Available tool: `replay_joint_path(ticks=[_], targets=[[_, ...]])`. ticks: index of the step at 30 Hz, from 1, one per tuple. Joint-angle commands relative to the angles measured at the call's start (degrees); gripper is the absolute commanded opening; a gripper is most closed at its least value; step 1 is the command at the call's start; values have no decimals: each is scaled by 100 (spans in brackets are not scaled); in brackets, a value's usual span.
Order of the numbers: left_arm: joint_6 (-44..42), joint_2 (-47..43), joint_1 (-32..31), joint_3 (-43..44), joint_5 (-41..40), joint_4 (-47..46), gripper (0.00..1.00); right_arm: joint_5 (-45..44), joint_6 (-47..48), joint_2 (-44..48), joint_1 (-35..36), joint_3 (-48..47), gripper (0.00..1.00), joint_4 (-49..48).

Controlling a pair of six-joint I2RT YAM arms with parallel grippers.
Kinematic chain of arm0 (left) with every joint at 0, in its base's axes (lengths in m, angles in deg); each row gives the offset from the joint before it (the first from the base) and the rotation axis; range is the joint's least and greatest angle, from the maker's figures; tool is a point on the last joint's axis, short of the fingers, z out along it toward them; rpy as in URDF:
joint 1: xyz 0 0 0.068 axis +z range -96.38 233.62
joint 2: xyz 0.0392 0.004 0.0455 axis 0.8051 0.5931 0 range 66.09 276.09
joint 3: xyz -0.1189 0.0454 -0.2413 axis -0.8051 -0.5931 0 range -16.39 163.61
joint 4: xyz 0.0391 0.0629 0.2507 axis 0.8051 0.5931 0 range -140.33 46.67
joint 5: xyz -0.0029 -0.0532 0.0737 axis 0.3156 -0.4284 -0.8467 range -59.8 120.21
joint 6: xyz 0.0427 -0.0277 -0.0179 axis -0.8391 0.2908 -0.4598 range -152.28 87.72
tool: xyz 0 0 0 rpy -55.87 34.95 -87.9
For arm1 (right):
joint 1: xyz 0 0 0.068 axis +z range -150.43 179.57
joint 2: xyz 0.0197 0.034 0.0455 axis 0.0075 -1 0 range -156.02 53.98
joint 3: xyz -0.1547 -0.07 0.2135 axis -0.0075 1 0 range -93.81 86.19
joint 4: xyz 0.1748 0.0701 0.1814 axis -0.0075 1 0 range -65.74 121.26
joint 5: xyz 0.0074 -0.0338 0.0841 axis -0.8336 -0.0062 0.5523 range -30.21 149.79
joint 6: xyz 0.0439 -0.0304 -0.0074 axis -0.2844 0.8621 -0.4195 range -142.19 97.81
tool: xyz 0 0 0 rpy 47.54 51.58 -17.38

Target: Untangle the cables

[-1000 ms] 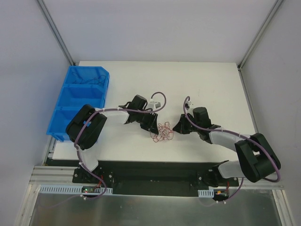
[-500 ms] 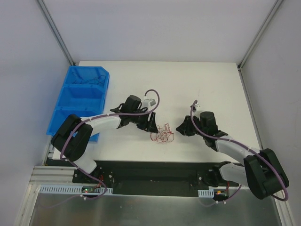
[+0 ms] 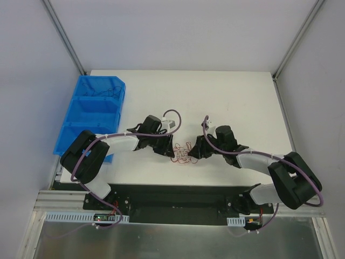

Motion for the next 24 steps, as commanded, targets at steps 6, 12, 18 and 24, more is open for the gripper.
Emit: replay_joint_path(ticks=[6, 12, 18, 24], targets=[[-254, 291, -77, 189, -821, -4, 42, -274, 204, -187, 112, -423, 47, 191], [-245, 397, -226, 268, -707, -39, 27, -432, 274, -161, 113, -379, 47, 217], [-289, -15, -297, 259, -778, 198, 0, -817, 564, 347, 227, -204, 51, 226], [-307, -656, -297, 505, -207, 444, 0, -749, 530, 858, 341, -141, 66, 199]])
